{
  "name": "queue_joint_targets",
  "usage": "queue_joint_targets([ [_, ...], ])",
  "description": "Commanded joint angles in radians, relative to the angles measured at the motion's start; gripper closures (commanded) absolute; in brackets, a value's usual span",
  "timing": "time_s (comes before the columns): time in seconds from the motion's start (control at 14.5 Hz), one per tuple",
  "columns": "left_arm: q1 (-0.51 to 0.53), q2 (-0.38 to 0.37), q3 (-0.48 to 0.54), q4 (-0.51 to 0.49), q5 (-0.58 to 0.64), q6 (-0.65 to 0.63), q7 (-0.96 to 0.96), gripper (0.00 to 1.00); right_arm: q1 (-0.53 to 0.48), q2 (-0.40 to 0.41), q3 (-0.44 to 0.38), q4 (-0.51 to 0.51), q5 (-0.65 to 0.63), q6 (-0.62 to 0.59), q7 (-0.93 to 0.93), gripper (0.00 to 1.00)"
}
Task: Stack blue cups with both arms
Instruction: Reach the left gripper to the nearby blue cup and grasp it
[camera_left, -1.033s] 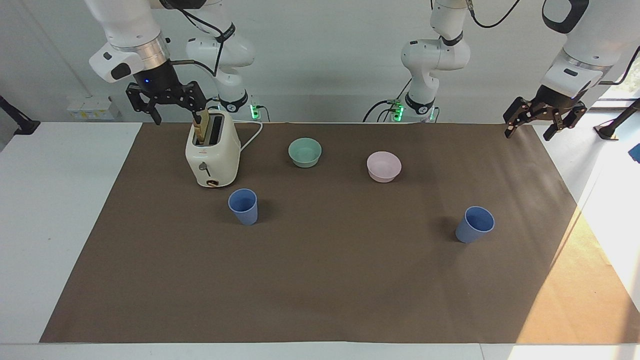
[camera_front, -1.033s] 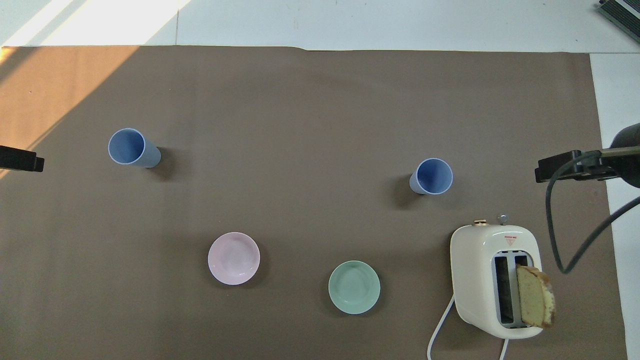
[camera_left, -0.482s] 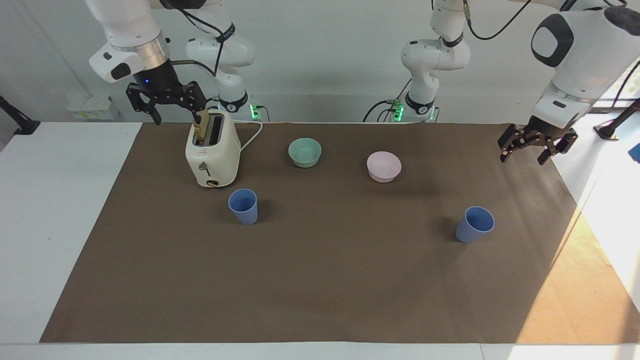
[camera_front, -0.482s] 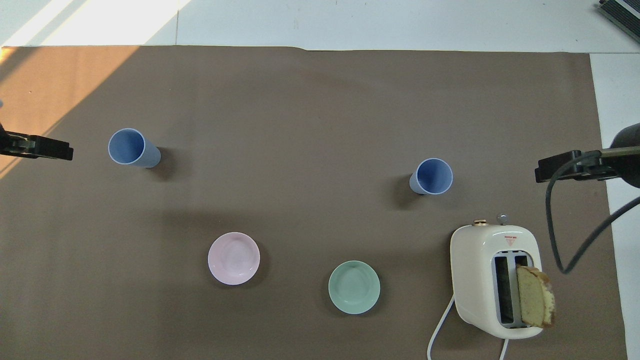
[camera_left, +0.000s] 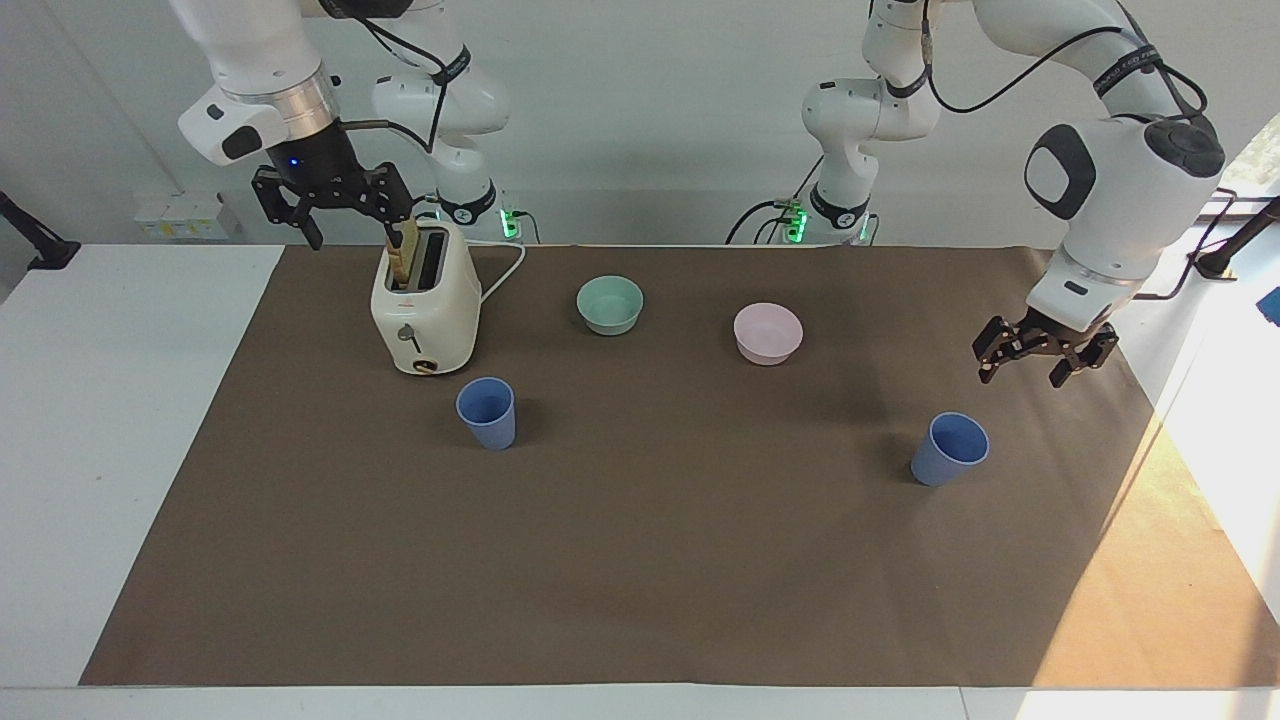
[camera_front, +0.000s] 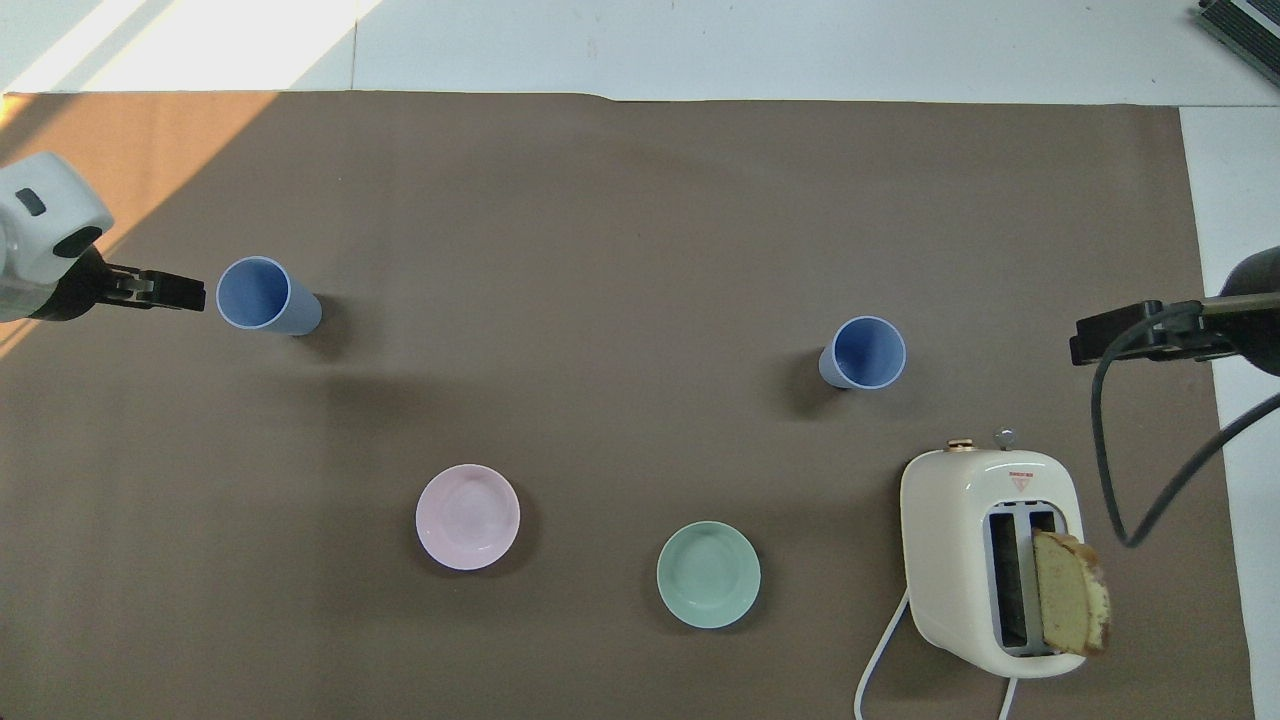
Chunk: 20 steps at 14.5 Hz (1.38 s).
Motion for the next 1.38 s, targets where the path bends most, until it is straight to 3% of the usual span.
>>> queue_joint_targets([
  [0.0,-0.004,0.037,0.0,-0.052,-0.006,0.086,0.01,0.0,-0.004,-0.013,-0.004,-0.014,0.007,-0.006,-0.026,0.0],
  [0.14,-0.004,0.028,0.0,-0.106,-0.008,0.149,0.01,0.0,-0.004,-0.013,-0.004,-0.014,0.007,-0.006,-0.026,0.0],
  [0.55,-0.002,0.108,0.0,-0.095,-0.02,0.33,0.016,0.0,-0.004,-0.015,-0.002,-0.014,0.007,-0.006,-0.026,0.0],
  [0.76,-0.005,0.119,0.0,-0.109,-0.021,0.334,0.005,0.03,-0.004,-0.013,-0.004,-0.013,0.007,-0.006,-0.026,0.0],
  [0.83,-0.005,0.116,0.0,-0.12,-0.021,0.336,0.004,0.14,-0.004,-0.013,-0.002,-0.014,0.007,-0.006,-0.026,0.0],
  [0.89,-0.007,0.116,0.0,-0.12,-0.021,0.334,0.004,0.36,-0.004,-0.013,-0.004,-0.013,0.007,-0.006,-0.026,0.0],
  [0.96,-0.007,0.113,0.0,-0.123,-0.021,0.328,0.01,0.66,-0.004,-0.013,-0.004,-0.014,0.007,-0.006,-0.026,0.0],
  [1.03,-0.007,0.108,-0.001,-0.129,-0.021,0.319,0.012,0.8,-0.004,-0.013,-0.004,-0.014,0.007,-0.006,-0.026,0.0],
  [1.17,-0.007,0.108,-0.001,-0.127,-0.021,0.298,0.015,1.0,-0.004,-0.013,-0.004,-0.013,0.007,-0.006,-0.026,0.0],
  [1.31,-0.016,0.111,0.0,-0.111,-0.02,0.276,0.018,1.0,-0.004,-0.013,-0.004,-0.014,0.007,-0.006,-0.026,0.0],
])
